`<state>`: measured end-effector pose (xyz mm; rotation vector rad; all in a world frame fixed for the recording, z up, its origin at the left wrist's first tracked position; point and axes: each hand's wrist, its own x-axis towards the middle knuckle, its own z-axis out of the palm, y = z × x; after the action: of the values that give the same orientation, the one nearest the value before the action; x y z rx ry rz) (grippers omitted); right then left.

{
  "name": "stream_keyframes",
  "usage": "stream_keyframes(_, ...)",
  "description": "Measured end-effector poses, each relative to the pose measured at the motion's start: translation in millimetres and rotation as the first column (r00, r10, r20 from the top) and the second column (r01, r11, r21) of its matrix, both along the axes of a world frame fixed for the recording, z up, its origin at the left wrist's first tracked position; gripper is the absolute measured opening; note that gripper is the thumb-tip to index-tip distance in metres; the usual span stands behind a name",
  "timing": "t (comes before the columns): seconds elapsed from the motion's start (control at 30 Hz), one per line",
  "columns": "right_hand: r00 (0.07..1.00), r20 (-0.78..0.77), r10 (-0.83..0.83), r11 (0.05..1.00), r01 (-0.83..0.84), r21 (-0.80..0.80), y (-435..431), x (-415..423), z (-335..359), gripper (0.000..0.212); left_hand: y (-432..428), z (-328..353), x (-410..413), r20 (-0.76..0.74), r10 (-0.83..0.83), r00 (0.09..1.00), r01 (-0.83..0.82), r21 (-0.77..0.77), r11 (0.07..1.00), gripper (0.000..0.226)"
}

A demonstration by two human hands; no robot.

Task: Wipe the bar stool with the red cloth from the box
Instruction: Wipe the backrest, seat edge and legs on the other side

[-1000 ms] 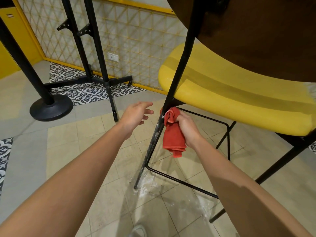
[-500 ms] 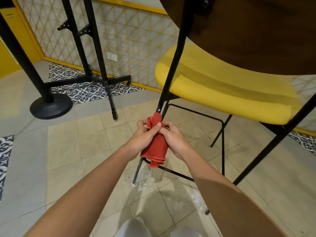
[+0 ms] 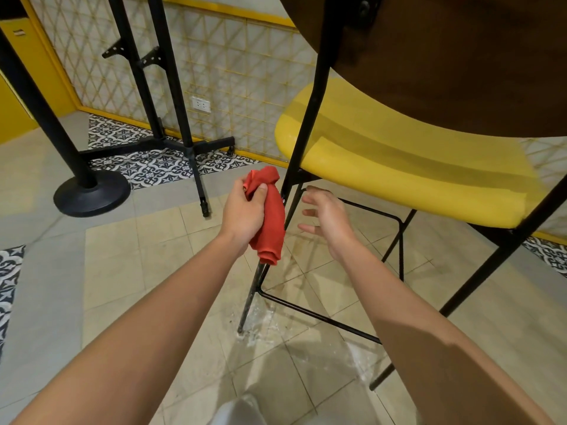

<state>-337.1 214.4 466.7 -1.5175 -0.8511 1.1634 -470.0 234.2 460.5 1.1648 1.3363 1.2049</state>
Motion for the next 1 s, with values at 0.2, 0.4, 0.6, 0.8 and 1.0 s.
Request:
stream_keyframes(0.2, 0.964, 0.239, 0.120, 0.992, -0.123, -0.002, 3, 1, -5, 0.044, 13, -17, -2, -0.372, -0.160, 0.914, 0.144, -0.071, 0.987, 0.029)
stream_keyframes(0.4, 0.956, 0.250, 0.153, 0.988, -0.157, -0.006, 7, 5, -6, 0.049, 33, 8, 2, -0.120, -0.272, 0.955, 0.270, -0.035, 0.962, 0.023)
stream_keyframes(0.6, 0.964, 0.238, 0.121, 0.992, -0.129, 0.017, 6, 3, -10, 0.049, 38, -5, -5, -0.404, -0.434, 0.806, 0.400, -0.169, 0.901, 0.031)
stream_keyframes(0.8, 0.989, 0.142, 0.042, 0.998, -0.049, 0.044, 9, -1, -14, 0.049, 38, -2, -2, -0.315, -0.353, 0.881, 0.369, -0.011, 0.929, 0.031)
stream_keyframes(1.0, 0.995, 0.099, -0.025, 1.000, 0.024, 0.009, 11, -8, -21, 0.038, 34, -12, -7, -0.466, -0.343, 0.816, 0.378, -0.020, 0.926, 0.024)
